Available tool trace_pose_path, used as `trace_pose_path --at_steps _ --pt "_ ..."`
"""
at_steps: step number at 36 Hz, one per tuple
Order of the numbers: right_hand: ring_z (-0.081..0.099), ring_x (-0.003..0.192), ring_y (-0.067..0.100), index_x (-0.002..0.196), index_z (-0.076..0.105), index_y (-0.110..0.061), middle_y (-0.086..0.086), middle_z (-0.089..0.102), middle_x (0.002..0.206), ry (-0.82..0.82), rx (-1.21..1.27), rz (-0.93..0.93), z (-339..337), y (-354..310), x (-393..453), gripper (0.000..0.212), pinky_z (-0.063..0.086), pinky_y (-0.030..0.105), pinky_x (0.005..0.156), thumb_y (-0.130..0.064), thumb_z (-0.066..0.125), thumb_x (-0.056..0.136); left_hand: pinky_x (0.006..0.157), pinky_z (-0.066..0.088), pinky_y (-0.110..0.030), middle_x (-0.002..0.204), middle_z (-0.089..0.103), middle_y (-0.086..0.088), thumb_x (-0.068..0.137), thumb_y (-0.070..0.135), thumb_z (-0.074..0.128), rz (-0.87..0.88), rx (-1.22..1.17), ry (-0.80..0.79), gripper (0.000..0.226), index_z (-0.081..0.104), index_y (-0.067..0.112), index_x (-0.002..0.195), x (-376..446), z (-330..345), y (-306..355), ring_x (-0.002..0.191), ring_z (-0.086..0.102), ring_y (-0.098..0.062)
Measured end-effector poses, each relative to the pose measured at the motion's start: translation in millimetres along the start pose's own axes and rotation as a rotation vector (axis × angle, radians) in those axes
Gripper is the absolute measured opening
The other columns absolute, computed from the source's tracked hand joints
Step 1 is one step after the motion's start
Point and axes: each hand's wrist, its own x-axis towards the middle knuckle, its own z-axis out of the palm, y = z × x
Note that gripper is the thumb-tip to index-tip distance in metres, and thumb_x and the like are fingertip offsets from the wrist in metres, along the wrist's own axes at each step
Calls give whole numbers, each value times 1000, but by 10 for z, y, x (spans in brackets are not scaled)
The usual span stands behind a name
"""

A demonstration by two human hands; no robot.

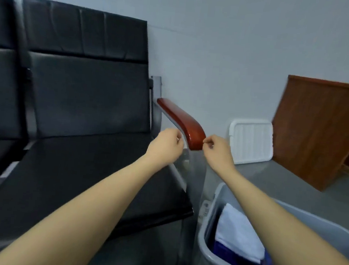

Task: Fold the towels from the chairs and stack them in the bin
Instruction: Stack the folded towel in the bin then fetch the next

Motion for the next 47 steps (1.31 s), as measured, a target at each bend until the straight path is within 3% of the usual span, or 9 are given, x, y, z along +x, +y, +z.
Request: trace_pose_path --at_steps 7,16,20,27,35,38,42,45,47 --pt "57 91 19 101 63 -11 2 60 102 -171 60 -181 826 -940 27 16 40 26 76 -12 49 92 79 52 -40 104 57 -2 96 23 42 -229 95 142 20 57 12 105 -385 -833 -808 90 57 -21" --pt "58 88 16 98 61 -17 -2 59 104 -522 169 -368 1916 -2133 -217 17 52 40 83 -16 45 94 73 47 -33 104 60 -1 95 24 42 -575 243 324 21 57 12 104 -982 -1750 -1716 90 57 -21" --pt "58 90 18 95 62 -16 0 61 103 -630 194 -463 2361 -2601 -398 16 51 41 84 -15 47 92 81 46 -35 106 62 -7 92 21 43 -698 303 355 22 59 9 102 -1271 -2019 -2107 101 57 -27" --pt "57 95 18 96 62 -17 -1 61 104 -770 248 -582 3047 -3269 -707 16 50 40 86 -15 47 91 76 41 -28 101 65 -11 94 18 46 -814 362 425 20 61 4 96 -1641 -2380 -2728 98 59 -28" --pt "56 103 20 101 64 -16 1 61 109 -853 302 -655 3814 -3827 -865 19 48 37 88 -15 49 91 77 46 -36 108 62 -13 90 13 45 -892 485 490 23 61 3 102 -1837 -2742 -3511 98 58 -29" --pt "55 109 20 113 63 -16 1 60 118 -901 317 -669 4100 -3991 -890 25 47 35 92 -15 50 91 82 42 -38 120 55 -15 91 16 46 -946 583 456 27 54 4 114 -1886 -2869 -3809 108 52 -33" --pt "49 123 22 134 48 -20 0 51 137 -1002 203 -712 4391 -4080 -928 43 41 40 103 -27 52 92 102 35 -45 137 44 -11 93 24 47 -996 704 322 40 44 12 130 -1945 -2927 -4130 127 37 -35" --pt "41 132 23 143 35 -21 -1 43 144 -1039 53 -782 4514 -4067 -973 63 30 43 108 -43 57 89 104 30 -47 140 42 -7 94 28 45 -1009 692 255 48 36 19 140 -1983 -2875 -4294 130 35 -35" --pt "38 131 23 141 38 -24 -2 45 141 -1035 -13 -813 4572 -4036 -1023 64 26 43 106 -47 59 86 105 27 -45 139 44 -6 96 28 41 -995 713 223 48 33 21 142 -1994 -2833 -4361 129 36 -34"
